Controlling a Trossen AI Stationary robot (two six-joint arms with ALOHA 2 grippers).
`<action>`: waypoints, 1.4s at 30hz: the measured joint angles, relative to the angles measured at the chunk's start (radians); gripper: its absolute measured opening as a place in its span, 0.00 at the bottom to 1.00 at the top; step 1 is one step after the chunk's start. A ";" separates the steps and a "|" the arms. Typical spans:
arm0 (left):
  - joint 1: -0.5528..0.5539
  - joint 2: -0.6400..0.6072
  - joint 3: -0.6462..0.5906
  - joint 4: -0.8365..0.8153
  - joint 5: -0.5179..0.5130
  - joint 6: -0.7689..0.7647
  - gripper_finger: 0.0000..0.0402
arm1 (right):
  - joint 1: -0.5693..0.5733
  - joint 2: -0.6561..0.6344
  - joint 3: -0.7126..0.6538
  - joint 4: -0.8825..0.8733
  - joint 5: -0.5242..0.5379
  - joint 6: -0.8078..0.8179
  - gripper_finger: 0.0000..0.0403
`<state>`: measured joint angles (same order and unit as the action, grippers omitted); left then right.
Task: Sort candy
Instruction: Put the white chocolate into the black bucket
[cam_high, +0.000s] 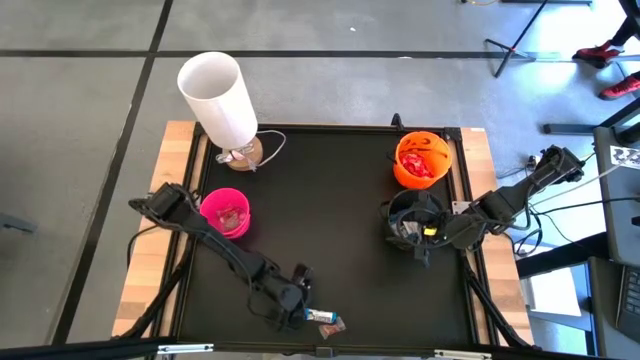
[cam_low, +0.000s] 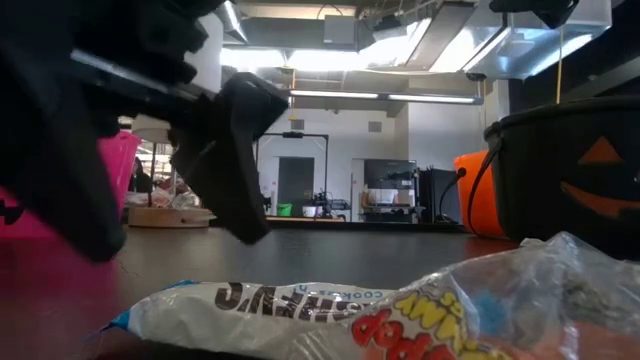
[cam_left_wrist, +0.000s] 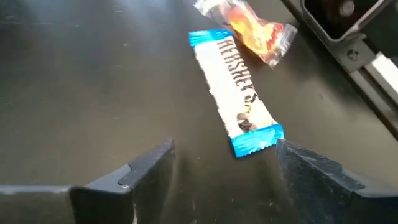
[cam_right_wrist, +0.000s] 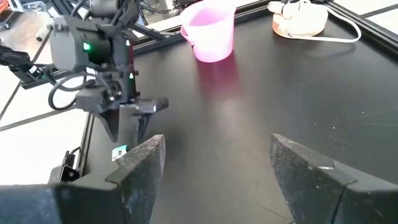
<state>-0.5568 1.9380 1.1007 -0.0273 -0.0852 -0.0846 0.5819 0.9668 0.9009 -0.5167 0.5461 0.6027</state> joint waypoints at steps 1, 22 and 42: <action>-0.002 0.008 0.003 0.008 0.005 0.010 0.67 | 0.000 0.000 0.000 0.000 0.000 0.000 0.71; -0.017 0.070 0.005 0.205 0.045 0.118 0.67 | 0.000 0.000 0.000 -0.004 0.027 -0.003 0.71; 0.053 0.110 0.008 0.112 -0.040 0.091 0.46 | 0.000 0.000 0.000 -0.011 0.074 -0.058 0.71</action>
<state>-0.5036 2.0482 1.1091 0.0850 -0.1249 0.0067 0.5819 0.9668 0.9012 -0.5278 0.6199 0.5442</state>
